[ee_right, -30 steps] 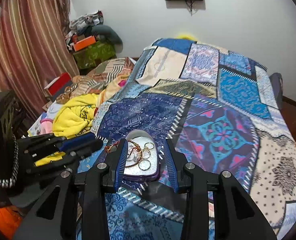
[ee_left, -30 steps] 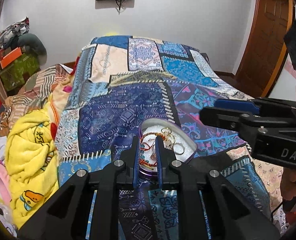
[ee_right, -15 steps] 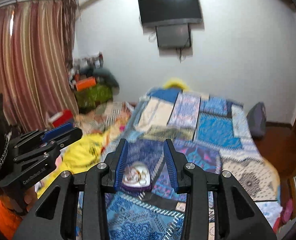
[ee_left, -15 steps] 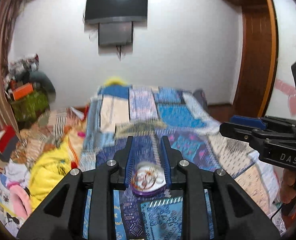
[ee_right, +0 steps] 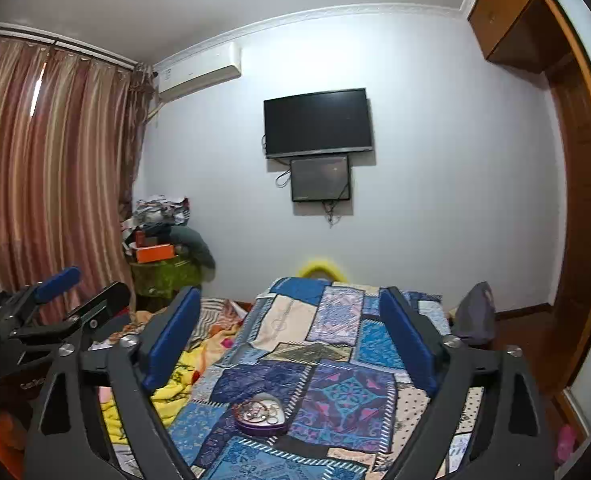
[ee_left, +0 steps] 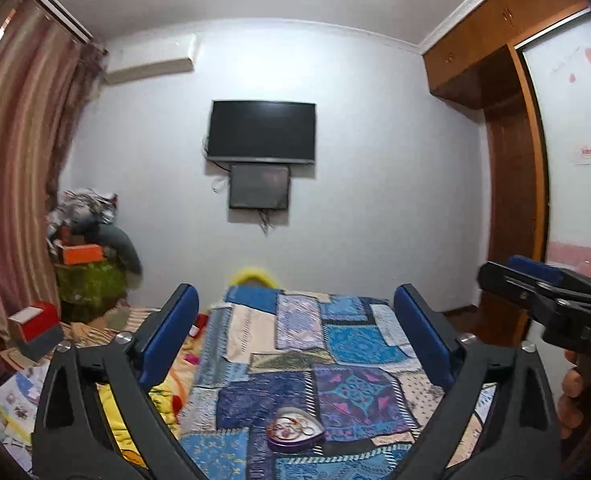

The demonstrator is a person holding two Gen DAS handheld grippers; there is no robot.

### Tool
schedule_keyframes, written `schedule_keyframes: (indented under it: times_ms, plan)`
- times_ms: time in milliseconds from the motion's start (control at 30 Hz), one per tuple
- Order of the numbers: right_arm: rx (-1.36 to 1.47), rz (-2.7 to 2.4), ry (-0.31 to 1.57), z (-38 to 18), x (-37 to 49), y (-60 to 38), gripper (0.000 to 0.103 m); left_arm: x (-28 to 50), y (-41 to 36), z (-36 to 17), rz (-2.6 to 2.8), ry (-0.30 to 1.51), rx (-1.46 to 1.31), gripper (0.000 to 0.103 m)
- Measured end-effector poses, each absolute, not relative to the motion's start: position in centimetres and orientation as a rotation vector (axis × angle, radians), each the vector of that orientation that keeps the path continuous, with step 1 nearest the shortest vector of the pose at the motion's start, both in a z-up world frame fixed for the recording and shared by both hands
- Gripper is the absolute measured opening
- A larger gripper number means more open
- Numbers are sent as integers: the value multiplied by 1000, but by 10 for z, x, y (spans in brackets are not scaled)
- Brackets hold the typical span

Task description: Organize jewelry

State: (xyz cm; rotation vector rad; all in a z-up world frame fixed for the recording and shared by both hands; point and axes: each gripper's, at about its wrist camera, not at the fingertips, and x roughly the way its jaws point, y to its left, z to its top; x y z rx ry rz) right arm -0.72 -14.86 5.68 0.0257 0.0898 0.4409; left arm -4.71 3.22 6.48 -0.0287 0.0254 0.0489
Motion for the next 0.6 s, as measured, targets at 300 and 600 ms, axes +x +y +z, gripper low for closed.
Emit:
schedule_keyframes:
  times_ms: [300, 600]
  plan:
    - [43, 413, 119, 51, -6, -149, 103, -57, 17, 60, 100, 24, 35, 103]
    - [51, 408, 123, 46, -15, -160, 103, -58, 15, 53, 102, 39, 39, 103]
